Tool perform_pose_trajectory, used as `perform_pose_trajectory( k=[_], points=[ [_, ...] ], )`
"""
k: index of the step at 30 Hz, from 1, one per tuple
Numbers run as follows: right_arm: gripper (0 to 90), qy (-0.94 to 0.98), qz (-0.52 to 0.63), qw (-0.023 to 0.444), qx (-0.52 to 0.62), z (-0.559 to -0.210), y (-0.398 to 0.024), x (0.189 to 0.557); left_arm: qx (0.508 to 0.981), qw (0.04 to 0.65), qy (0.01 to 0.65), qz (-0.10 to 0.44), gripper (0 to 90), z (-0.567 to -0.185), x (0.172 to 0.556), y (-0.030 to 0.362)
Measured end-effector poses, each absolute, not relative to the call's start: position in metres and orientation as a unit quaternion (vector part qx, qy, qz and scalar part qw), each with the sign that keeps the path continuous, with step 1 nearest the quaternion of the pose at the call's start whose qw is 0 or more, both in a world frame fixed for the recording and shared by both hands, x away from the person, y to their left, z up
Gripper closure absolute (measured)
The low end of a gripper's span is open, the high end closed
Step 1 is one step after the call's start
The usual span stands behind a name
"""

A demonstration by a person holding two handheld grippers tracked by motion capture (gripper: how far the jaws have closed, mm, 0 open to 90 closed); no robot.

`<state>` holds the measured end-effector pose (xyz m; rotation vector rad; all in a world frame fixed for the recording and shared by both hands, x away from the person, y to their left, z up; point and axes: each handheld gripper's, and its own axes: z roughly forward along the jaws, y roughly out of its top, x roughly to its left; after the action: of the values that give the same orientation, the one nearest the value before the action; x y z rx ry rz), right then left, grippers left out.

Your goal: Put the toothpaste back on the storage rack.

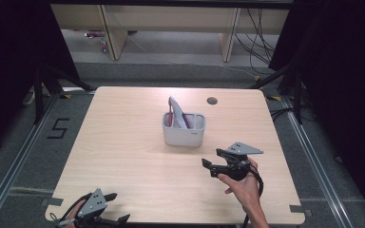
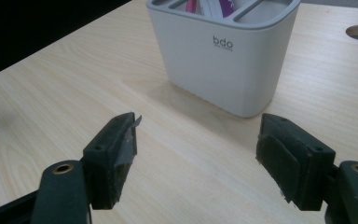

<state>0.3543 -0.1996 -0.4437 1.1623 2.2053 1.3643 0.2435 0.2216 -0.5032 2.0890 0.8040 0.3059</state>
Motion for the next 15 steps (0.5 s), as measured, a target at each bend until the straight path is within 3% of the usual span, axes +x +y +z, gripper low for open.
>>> perform_pose_trajectory(
  k=[15],
  points=[
    [26.8, 0.77, 0.476, 0.125, 0.406, -0.448, -0.208, 0.336, 0.839, 0.422, 0.319, 0.125, 16.0, -0.502, 0.242, 0.225]
  ],
)
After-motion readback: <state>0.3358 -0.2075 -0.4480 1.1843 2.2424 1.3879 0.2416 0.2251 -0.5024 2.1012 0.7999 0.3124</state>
